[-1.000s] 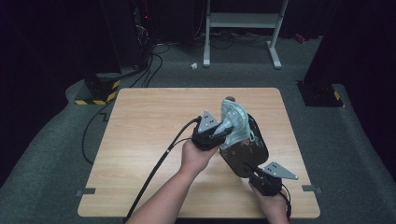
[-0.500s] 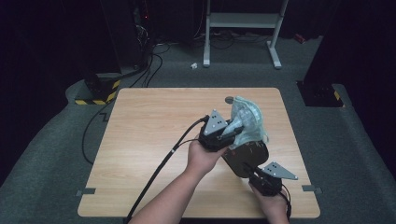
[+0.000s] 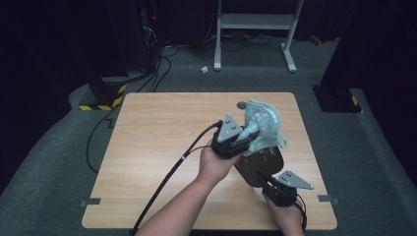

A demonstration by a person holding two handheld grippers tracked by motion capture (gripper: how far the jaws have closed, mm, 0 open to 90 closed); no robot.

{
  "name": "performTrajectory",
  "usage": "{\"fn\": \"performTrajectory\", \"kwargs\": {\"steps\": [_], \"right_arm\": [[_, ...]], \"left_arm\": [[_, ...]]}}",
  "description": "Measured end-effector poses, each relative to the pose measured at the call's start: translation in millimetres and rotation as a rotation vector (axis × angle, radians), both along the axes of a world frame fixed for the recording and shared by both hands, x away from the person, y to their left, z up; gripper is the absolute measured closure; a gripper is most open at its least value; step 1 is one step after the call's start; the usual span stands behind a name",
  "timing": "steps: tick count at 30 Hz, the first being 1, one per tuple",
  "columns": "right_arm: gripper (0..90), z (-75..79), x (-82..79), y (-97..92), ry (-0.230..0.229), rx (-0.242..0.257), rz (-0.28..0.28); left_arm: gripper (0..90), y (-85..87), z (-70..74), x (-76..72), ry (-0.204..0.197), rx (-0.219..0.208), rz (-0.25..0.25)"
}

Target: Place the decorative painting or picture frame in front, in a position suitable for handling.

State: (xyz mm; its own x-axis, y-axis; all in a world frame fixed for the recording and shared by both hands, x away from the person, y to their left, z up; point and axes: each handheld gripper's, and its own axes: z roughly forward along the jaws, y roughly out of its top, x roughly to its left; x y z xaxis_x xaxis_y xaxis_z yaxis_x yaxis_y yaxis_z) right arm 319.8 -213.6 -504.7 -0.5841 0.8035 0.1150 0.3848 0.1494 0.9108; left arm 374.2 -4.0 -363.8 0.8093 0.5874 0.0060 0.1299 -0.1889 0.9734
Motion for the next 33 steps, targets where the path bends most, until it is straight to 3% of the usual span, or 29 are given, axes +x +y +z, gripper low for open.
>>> {"fn": "performTrajectory", "kwargs": {"steps": [3,7,12,16,20,25,33], "right_arm": [[78.8,-0.2,0.3,-0.6,0.001,0.0,0.002],[78.8,-0.2,0.3,-0.6,0.003,0.003,0.002],[78.4,-0.4,0.2,-0.2,0.001,0.008,0.001],[70.7,-4.1,-0.4,0.1,0.013,0.01,0.001],[70.8,-6.1,-4.9,-2.4,0.006,0.012,0.001],[73.1,-14.0,-10.9,-9.1,0.041,0.057,0.005],[77.7,-13.5,-9.8,-10.7,0.018,0.042,0.003]], "left_arm": [[70.7,-10.5,-4.1,-14.8,-0.01,0.004,-0.04],[70.6,-14.4,-11.1,-21.3,-0.016,0.012,-0.047],[70.6,-8.5,-21.9,-18.8,0.011,-0.023,-0.041],[70.6,-4.6,-20.2,-18.0,0.012,-0.024,-0.025],[70.6,-2.4,-19.6,-18.4,0.011,-0.024,-0.02],[70.6,-1.6,-20.8,-19.6,0.01,-0.02,-0.019],[70.6,-2.4,-21.1,-21.8,0.011,-0.018,-0.019]]}}
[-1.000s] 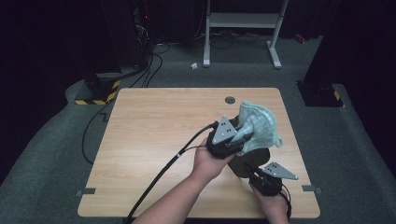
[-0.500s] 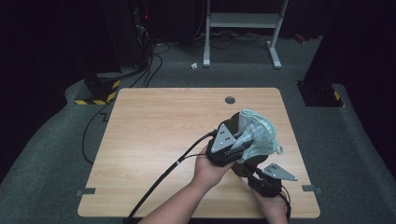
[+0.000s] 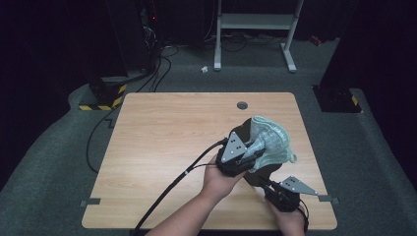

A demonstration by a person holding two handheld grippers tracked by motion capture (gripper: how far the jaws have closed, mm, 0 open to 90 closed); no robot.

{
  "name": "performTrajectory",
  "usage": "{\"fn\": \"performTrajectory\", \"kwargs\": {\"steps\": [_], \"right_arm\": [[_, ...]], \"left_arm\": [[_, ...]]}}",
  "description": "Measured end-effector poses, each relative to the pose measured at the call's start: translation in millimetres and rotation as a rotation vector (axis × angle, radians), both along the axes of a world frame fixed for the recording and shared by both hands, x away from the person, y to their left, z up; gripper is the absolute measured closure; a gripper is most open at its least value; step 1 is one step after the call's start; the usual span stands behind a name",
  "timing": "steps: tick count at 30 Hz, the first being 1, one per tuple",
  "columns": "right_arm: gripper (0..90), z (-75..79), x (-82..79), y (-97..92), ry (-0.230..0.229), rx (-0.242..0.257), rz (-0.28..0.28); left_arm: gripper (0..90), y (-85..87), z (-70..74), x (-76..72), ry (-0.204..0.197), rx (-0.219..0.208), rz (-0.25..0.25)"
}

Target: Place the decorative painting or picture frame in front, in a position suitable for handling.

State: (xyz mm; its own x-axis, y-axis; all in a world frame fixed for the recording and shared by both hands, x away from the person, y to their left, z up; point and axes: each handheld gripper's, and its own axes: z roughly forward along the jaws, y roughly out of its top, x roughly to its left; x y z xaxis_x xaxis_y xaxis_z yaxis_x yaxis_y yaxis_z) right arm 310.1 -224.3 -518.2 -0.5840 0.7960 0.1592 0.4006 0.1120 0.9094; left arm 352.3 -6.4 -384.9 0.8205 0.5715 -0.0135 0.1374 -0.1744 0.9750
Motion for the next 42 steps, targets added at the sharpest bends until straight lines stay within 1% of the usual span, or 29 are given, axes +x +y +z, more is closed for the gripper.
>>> {"fn": "performTrajectory", "kwargs": {"steps": [3,4,6,8,11,13,15,18,20,22,25,26,28,30,32,34,35,36,38,39,40,42], "right_arm": [[78.0,1.3,0.4,2.0,0.003,-0.014,0.003],[78.0,1.5,0.7,2.3,0.002,-0.018,0.007],[78.0,1.6,0.7,3.0,0.003,-0.019,0.009],[78.0,1.5,1.1,2.5,0.004,-0.018,0.012],[78.0,1.7,0.8,2.7,0.007,-0.017,0.013],[78.0,1.8,1.0,2.5,0.006,-0.016,0.016],[78.0,2.1,1.0,2.4,0.004,-0.017,0.017],[78.0,1.9,1.1,2.6,-0.001,-0.019,0.017],[78.0,1.8,1.1,3.0,-0.004,-0.027,0.018],[78.0,1.7,1.0,3.6,-0.004,-0.03,0.018],[78.0,1.8,0.8,3.9,-0.002,-0.03,0.017],[78.0,1.8,0.7,4.1,-0.003,-0.03,0.017],[78.0,1.9,0.6,4.1,-0.001,-0.031,0.018],[78.0,1.8,0.9,3.9,-0.002,-0.031,0.019],[78.0,1.9,1.1,4.0,0.0,-0.03,0.019],[78.0,1.7,1.1,3.7,0.005,-0.029,0.019],[77.9,1.4,0.9,3.4,0.009,-0.029,0.019],[78.0,1.3,0.9,3.1,0.011,-0.029,0.019],[78.0,1.3,0.9,2.7,0.013,-0.026,0.018],[78.0,1.5,1.2,2.5,0.012,-0.026,0.017],[78.0,1.5,1.5,2.2,0.01,-0.028,0.018],[78.0,1.4,2.0,2.3,0.008,-0.027,0.016]], "left_arm": [[70.6,-3.6,-1.3,-4.9,0.003,0.001,-0.012],[70.6,-5.7,-2.6,-7.6,-0.002,0.011,-0.017],[70.5,-10.4,-7.6,-12.3,-0.028,0.043,-0.013],[70.6,-11.9,-14.4,-13.9,-0.032,0.054,-0.013],[70.7,-9.9,-26.3,-10.6,-0.009,0.073,0.0],[70.6,-6.5,-35.4,-6.7,0.002,0.1,0.019],[70.7,-1.2,-43.7,-1.4,0.014,0.115,0.046],[70.7,8.3,-49.1,8.7,0.048,0.124,0.082],[70.8,13.0,-46.2,12.9,0.052,0.117,0.103],[70.8,18.0,-37.7,16.4,0.049,0.089,0.115],[70.8,23.4,-18.5,19.6,0.04,0.015,0.119],[70.9,23.3,-12.4,18.6,0.032,0.002,0.112],[70.9,17.9,-4.2,13.4,0.012,-0.002,0.088],[70.8,8.5,-2.5,5.4,-0.006,0.013,0.058],[70.8,-0.3,-7.3,-1.0,-0.002,0.022,0.024],[70.7,-5.8,-18.0,-3.7,-0.001,0.043,0.011],[70.8,-6.3,-22.2,-3.6,0.007,0.043,0.01],[70.7,-5.7,-29.3,-2.4,0.023,0.049,0.011],[70.8,-3.7,-39.0,-0.1,0.043,0.062,0.019],[70.8,-2.2,-44.1,1.2,0.051,0.073,0.024],[70.8,0.0,-51.3,3.4,0.058,0.095,0.036],[70.8,3.8,-57.9,7.7,0.069,0.115,0.052]]}}
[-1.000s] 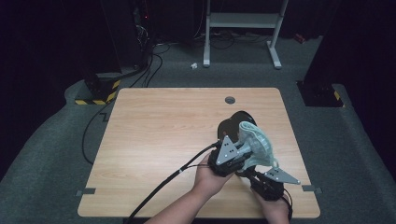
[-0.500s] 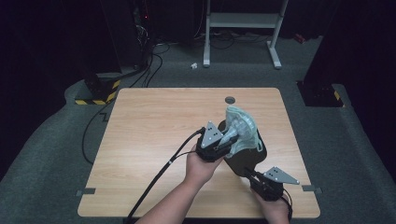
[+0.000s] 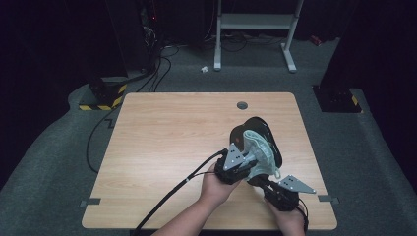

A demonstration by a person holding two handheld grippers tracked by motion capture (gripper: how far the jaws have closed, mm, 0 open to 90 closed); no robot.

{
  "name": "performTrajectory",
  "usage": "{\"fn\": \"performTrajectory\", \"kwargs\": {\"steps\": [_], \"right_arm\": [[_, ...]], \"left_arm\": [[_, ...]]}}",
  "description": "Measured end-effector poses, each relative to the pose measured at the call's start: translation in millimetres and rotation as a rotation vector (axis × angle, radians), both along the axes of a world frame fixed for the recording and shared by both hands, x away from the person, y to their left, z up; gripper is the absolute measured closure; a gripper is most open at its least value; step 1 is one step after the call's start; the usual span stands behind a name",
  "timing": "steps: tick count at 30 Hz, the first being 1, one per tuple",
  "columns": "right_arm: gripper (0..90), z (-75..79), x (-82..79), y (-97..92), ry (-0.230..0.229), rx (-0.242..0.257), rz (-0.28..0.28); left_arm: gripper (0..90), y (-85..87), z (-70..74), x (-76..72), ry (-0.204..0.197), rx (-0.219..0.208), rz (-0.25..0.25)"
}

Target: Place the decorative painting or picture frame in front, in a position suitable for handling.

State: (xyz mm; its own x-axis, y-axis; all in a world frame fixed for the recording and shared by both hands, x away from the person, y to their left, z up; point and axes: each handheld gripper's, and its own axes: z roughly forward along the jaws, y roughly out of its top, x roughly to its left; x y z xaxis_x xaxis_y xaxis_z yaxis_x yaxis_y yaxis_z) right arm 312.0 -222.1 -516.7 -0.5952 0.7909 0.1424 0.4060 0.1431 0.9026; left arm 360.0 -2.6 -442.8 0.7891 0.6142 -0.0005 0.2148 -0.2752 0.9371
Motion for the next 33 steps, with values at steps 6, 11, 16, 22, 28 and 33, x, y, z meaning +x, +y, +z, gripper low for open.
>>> {"fn": "performTrajectory", "kwargs": {"steps": [6,11,16,22,28,33], "right_arm": [[77.9,0.9,0.3,1.2,-0.004,-0.006,-0.001],[78.0,0.8,0.1,1.5,-0.007,-0.011,0.002],[77.9,0.5,-0.6,2.7,-0.008,-0.015,0.007],[77.9,-0.2,-0.1,1.9,0.001,-0.013,0.008],[77.9,0.4,0.6,1.9,0.001,-0.007,0.005],[77.9,1.1,0.9,2.7,-0.005,-0.012,0.005]], "left_arm": [[70.8,17.9,1.9,21.5,0.018,0.012,0.085],[70.8,26.1,19.0,27.2,0.016,-0.042,0.098],[70.9,15.2,35.9,14.2,-0.006,-0.081,0.033],[70.8,-3.2,31.3,-1.5,-0.02,-0.06,-0.047],[70.8,4.8,13.2,7.0,0.011,-0.019,-0.018],[70.9,14.6,13.5,18.7,0.035,-0.008,0.029]]}}
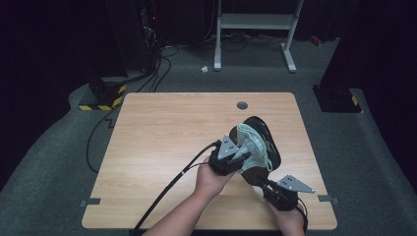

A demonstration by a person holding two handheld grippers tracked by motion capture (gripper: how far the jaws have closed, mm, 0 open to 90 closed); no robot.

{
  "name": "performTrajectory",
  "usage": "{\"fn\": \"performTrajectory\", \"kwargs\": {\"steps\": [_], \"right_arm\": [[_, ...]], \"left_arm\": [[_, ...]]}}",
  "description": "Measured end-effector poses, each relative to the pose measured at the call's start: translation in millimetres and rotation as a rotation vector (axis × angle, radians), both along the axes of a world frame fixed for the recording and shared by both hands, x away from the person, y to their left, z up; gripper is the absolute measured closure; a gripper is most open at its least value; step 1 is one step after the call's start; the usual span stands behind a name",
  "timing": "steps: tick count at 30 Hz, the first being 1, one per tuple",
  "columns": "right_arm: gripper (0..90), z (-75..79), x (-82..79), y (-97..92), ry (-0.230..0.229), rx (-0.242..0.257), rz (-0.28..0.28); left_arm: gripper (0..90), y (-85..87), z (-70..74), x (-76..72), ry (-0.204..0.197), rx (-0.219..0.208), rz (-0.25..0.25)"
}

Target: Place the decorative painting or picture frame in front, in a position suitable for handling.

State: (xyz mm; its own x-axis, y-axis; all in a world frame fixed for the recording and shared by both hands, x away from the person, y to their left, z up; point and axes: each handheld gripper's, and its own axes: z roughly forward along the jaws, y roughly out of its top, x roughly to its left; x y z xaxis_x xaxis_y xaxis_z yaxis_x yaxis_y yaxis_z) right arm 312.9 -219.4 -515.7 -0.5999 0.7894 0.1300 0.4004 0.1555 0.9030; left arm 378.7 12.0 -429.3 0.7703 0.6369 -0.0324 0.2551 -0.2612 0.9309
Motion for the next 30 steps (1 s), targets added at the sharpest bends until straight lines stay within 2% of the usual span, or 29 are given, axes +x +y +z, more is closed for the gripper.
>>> {"fn": "performTrajectory", "kwargs": {"steps": [2,6,8,11,14,19,22,26,30], "right_arm": [[77.9,0.0,-0.1,0.3,0.0,-0.003,0.0],[77.9,-1.0,-0.1,0.1,0.003,-0.006,0.002],[77.9,-1.0,-0.1,0.3,0.007,-0.003,0.001],[77.9,-0.9,-0.1,0.3,0.011,-0.002,-0.001],[77.9,-0.6,0.0,0.6,0.014,-0.001,-0.002],[77.9,-0.8,0.4,0.5,0.01,0.0,0.0],[77.8,-0.4,0.8,0.6,0.009,-0.003,0.002],[77.8,-0.9,0.3,0.4,0.006,-0.009,0.005],[77.7,-0.8,-0.1,0.9,0.003,-0.012,0.003]], "left_arm": [[71.0,0.0,5.4,-1.1,0.015,-0.018,-0.011],[71.0,-9.3,15.4,-13.2,-0.011,-0.033,-0.059],[71.0,-13.5,18.5,-16.5,-0.004,-0.052,-0.081],[70.9,-14.1,17.1,-15.1,0.017,-0.076,-0.095],[70.9,-11.6,11.1,-10.8,0.01,-0.064,-0.091],[70.8,-0.3,-0.8,2.9,0.023,-0.048,-0.048],[70.9,7.0,-3.9,12.5,0.017,-0.025,-0.007],[70.9,19.5,-6.1,30.9,0.015,0.011,0.079],[70.9,32.7,-9.6,51.9,0.043,0.03,0.16]]}}
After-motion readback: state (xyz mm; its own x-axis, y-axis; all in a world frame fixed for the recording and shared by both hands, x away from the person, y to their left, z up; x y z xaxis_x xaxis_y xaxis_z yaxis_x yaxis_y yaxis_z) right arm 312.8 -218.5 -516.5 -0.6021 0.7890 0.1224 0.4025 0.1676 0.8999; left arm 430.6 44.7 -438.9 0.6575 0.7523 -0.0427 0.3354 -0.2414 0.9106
